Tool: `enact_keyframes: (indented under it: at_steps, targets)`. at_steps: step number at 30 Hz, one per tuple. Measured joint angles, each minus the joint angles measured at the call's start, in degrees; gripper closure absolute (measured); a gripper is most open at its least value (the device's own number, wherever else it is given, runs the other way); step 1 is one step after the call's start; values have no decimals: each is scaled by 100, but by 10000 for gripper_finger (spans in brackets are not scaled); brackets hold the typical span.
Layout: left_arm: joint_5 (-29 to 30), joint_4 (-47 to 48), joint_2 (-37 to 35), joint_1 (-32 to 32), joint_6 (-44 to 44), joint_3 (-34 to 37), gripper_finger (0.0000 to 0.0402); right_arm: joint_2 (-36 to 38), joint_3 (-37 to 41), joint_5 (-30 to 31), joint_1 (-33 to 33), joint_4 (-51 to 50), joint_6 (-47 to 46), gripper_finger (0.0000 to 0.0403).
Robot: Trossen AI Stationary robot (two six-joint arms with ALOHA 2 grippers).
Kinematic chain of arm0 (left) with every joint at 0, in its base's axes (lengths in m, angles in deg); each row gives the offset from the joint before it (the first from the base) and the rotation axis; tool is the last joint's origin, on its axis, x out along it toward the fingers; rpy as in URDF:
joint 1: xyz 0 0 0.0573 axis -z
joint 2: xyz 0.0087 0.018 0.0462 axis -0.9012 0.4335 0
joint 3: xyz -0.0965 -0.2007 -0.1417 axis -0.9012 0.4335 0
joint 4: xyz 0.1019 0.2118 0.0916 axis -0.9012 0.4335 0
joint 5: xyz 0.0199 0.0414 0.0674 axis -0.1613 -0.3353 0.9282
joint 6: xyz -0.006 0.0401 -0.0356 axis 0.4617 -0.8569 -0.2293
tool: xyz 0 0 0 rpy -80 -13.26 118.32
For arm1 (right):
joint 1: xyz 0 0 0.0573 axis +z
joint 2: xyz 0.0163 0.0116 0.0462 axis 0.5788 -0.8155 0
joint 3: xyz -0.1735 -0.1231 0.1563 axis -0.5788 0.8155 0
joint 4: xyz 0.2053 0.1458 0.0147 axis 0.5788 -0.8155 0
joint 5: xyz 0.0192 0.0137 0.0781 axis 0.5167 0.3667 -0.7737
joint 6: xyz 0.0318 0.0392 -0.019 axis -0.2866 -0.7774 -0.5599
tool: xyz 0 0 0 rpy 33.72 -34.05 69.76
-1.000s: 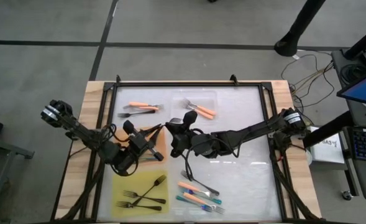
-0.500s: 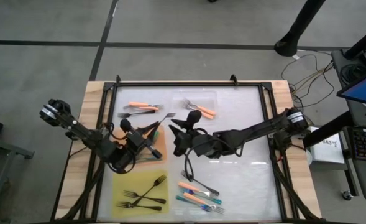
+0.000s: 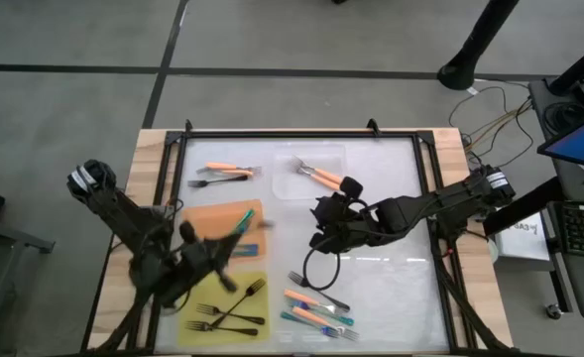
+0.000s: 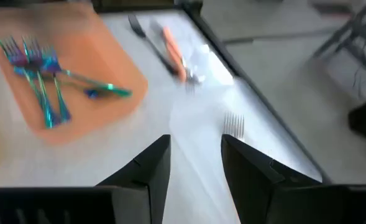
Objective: Sort silverware by color (type)
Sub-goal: Put the black fork into the yellow bin
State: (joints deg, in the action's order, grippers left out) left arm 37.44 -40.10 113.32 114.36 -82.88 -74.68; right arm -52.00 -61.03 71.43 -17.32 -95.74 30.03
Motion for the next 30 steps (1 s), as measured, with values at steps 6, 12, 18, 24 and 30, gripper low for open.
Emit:
enact_keyframes:
  at_steps: [6,12,18,24,30]
  targets:
    - [38,8,577,848,1133,1,401,-51,9,-50,54,-189,-279,274]
    - [55,2,1185,1374,2505,2,401,-154,31,-123,61,-167,-287,275]
    - [63,2,1601,1792,2846,2,401,-264,31,-200,70,-170,-343,280]
    - [65,44,1728,2155,2550,13,401,-267,42,-200,72,-168,-400,278]
    - [67,46,1708,2152,2489,42,401,-274,44,-198,70,-164,-397,284]
